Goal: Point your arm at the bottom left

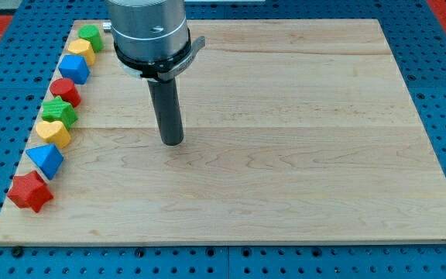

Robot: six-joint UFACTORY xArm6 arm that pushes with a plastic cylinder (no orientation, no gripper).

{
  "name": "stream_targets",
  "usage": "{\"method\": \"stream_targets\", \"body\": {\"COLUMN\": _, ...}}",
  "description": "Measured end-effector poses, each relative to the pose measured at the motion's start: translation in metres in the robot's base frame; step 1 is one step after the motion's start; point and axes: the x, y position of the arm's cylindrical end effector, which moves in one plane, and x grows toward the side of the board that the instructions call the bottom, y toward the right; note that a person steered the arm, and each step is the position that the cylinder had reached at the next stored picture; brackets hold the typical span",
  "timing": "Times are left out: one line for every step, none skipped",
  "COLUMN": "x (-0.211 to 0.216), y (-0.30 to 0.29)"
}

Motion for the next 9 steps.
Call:
{"method": "stream_targets", "body": {"x": 0.0, "y": 0.0}}
{"method": "stream_targets", "body": {"x": 0.0, "y": 0.0}}
{"method": "stream_targets", "body": {"x": 0.032, "y": 0.015}}
{"method": "stream_targets", "body": {"x": 0.151, "y": 0.037}}
{"method": "stream_targets", "body": {"x": 0.151, "y": 0.033}}
{"method": "stream_targets", "body": {"x": 0.151, "y": 0.029}}
{"method": "stream_targets", "body": {"x": 0.151, "y": 0.005}}
{"method": "stream_targets", "body": {"x": 0.151, "y": -0.039}}
{"method": "stream_targets", "body": {"x": 0.151, "y": -0.15}}
